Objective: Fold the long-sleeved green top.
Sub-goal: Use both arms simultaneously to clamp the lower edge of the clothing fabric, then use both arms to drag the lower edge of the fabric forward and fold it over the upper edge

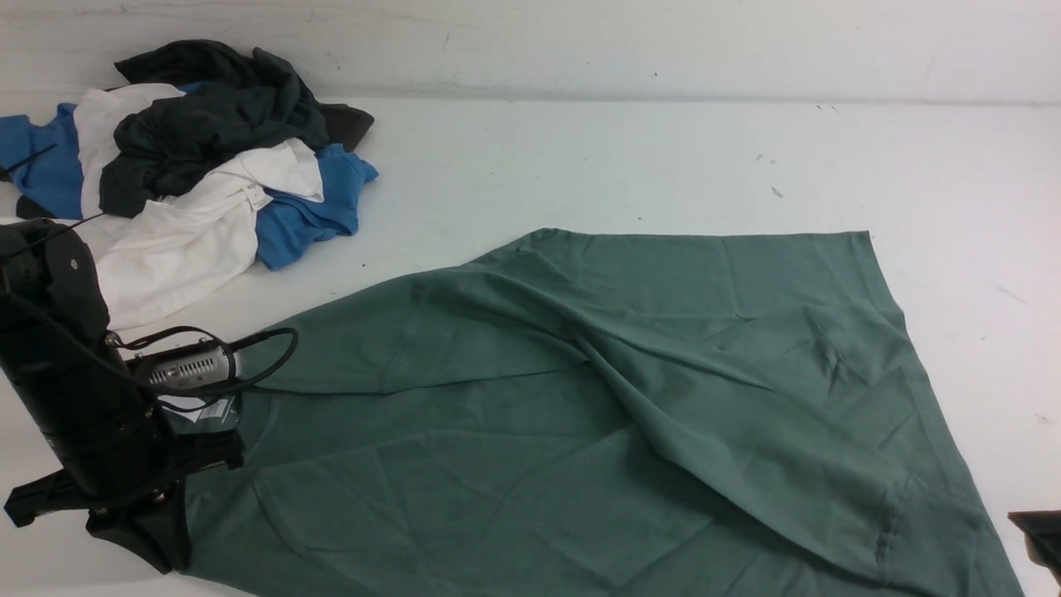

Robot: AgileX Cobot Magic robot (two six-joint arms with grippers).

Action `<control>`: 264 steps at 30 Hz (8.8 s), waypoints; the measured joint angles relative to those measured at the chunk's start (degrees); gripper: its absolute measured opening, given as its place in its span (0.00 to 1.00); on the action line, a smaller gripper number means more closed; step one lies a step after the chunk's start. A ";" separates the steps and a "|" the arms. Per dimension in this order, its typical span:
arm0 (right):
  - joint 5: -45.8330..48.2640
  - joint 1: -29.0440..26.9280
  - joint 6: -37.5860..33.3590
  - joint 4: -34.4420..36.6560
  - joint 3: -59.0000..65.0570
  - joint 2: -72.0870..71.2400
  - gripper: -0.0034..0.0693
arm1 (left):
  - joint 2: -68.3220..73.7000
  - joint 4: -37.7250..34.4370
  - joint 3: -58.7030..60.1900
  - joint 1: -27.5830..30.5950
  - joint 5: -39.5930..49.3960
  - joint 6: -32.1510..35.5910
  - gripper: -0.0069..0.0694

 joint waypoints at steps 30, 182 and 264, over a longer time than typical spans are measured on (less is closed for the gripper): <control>10.77 0.21 1.91 -2.51 -15.84 -23.83 0.10 | -16.20 0.74 0.51 0.00 7.39 3.30 0.11; 10.59 -4.42 -22.28 23.04 -47.89 10.48 0.43 | -3.54 0.15 -2.75 -1.94 6.45 7.30 0.49; 11.01 0.73 -15.71 -1.61 -60.48 19.12 0.04 | -3.54 -0.05 -10.86 -1.94 7.33 7.37 0.49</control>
